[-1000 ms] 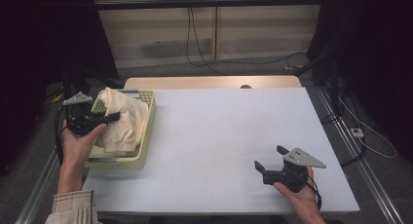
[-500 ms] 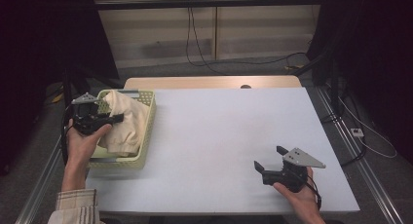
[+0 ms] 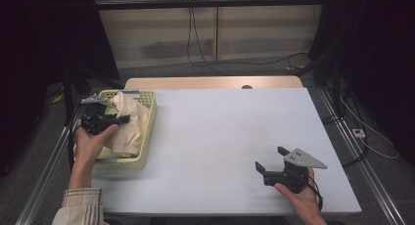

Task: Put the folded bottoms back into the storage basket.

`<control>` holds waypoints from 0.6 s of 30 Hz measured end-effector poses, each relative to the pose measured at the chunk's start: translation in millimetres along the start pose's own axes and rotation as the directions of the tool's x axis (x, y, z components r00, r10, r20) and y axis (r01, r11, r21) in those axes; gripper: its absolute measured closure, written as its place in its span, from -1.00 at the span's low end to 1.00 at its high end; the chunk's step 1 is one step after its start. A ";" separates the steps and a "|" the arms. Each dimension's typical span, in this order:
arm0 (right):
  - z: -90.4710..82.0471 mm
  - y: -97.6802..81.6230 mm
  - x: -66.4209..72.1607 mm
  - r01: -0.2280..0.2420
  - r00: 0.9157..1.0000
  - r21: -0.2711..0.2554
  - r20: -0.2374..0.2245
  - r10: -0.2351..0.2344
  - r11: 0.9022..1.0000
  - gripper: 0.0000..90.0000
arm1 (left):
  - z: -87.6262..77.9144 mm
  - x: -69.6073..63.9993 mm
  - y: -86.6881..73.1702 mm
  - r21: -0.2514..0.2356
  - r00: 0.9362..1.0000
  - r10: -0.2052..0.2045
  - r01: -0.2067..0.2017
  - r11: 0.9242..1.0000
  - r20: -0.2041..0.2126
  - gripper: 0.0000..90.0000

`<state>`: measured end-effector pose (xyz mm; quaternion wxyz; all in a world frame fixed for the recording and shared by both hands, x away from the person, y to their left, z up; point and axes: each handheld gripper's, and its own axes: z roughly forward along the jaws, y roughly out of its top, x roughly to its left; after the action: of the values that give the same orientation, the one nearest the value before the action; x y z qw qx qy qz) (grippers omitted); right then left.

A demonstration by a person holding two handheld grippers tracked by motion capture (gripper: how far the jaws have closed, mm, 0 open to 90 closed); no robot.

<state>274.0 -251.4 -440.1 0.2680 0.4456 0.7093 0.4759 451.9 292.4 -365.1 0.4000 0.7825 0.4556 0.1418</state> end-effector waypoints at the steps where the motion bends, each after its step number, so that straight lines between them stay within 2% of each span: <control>1: 0.0 0.0 0.0 0.000 1.000 0.000 0.000 0.000 1.000 -0.90 | 0.6 0.1 -0.1 0.003 1.000 0.000 0.000 1.000 -0.005 0.62; 6: 0.2 -0.1 0.1 0.000 1.000 0.002 0.000 0.000 1.000 -0.90 | 3.1 1.9 0.1 0.015 0.999 0.002 -0.001 1.000 -0.041 0.61; 8: 0.1 -0.1 0.0 0.001 1.000 0.002 0.000 -0.001 1.000 -0.90 | 4.2 2.6 0.2 0.029 0.998 0.015 -0.013 0.999 -0.059 0.61; 13: 0.6 -0.1 0.1 -0.004 1.000 0.004 0.003 0.004 1.000 -0.90 | 7.6 2.8 0.3 0.023 0.998 0.012 -0.011 1.000 -0.058 0.60; 18: 1.0 -0.2 0.8 0.001 1.000 0.006 -0.003 -0.001 1.000 -0.90 | 10.2 5.7 0.5 0.022 0.997 0.005 -0.003 1.000 -0.080 0.60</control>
<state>274.4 -250.3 -440.6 0.2659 0.4453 0.7112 0.4745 461.3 291.8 -372.1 0.3728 0.7814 0.4711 0.1689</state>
